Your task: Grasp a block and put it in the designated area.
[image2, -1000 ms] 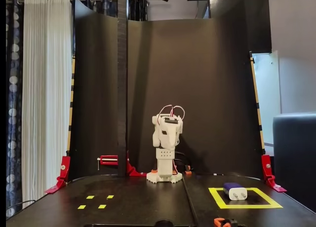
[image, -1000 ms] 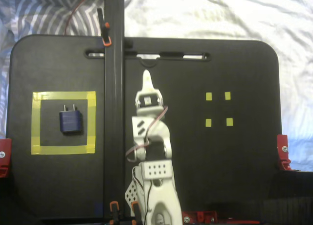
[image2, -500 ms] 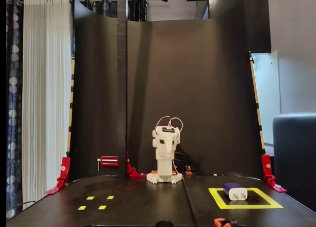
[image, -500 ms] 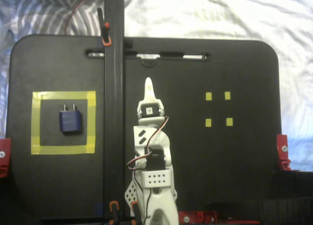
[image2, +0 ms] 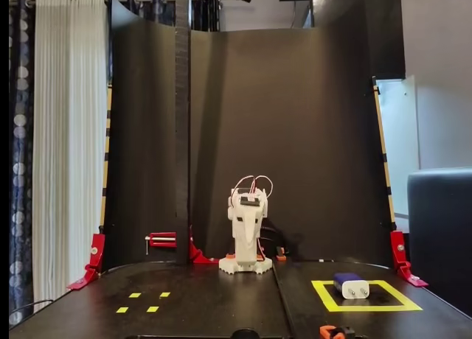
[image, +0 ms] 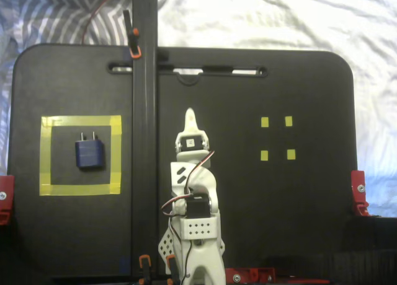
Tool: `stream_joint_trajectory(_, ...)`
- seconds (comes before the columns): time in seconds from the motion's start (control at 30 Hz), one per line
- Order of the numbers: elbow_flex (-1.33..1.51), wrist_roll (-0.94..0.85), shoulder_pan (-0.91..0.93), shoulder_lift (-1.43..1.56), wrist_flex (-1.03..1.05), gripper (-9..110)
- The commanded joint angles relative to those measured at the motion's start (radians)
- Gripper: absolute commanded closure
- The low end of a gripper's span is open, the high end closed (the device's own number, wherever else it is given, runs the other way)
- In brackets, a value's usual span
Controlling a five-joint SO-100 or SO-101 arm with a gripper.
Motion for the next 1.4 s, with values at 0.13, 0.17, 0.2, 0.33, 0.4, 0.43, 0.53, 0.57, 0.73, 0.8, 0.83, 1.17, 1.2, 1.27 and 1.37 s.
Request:
stream_joint_trajectory(0.13,0.008,-0.008,0.009,0.011,0.069,101)
stream_joint_trajectory(0.17,0.008,-0.008,0.009,0.011,0.081,101)
stream_joint_trajectory(0.2,0.008,-0.008,0.009,0.011,0.092,101)
stream_joint_trajectory(0.33,0.008,-0.009,0.003,0.014,0.124,102)
stream_joint_trajectory(0.4,0.008,-0.009,0.003,0.014,0.132,102)
stream_joint_trajectory(0.43,0.008,-0.009,0.005,0.014,0.137,102)
stream_joint_trajectory(0.53,0.008,-0.009,0.014,0.014,0.153,102)
stream_joint_trajectory(0.57,0.008,-0.009,0.015,0.014,0.161,102)
stream_joint_trajectory(0.73,0.008,-0.006,0.020,0.014,0.187,102)
stream_joint_trajectory(0.8,0.008,-0.003,0.023,0.014,0.187,102)
stream_joint_trajectory(0.83,0.008,0.003,0.025,0.014,0.187,102)
stream_joint_trajectory(1.17,0.008,0.043,0.040,0.014,0.190,102)
stream_joint_trajectory(1.2,0.008,0.052,0.040,0.014,0.192,102)
stream_joint_trajectory(1.27,0.008,0.066,0.043,0.014,0.192,102)
stream_joint_trajectory(1.37,0.008,0.069,0.048,0.014,0.192,102)
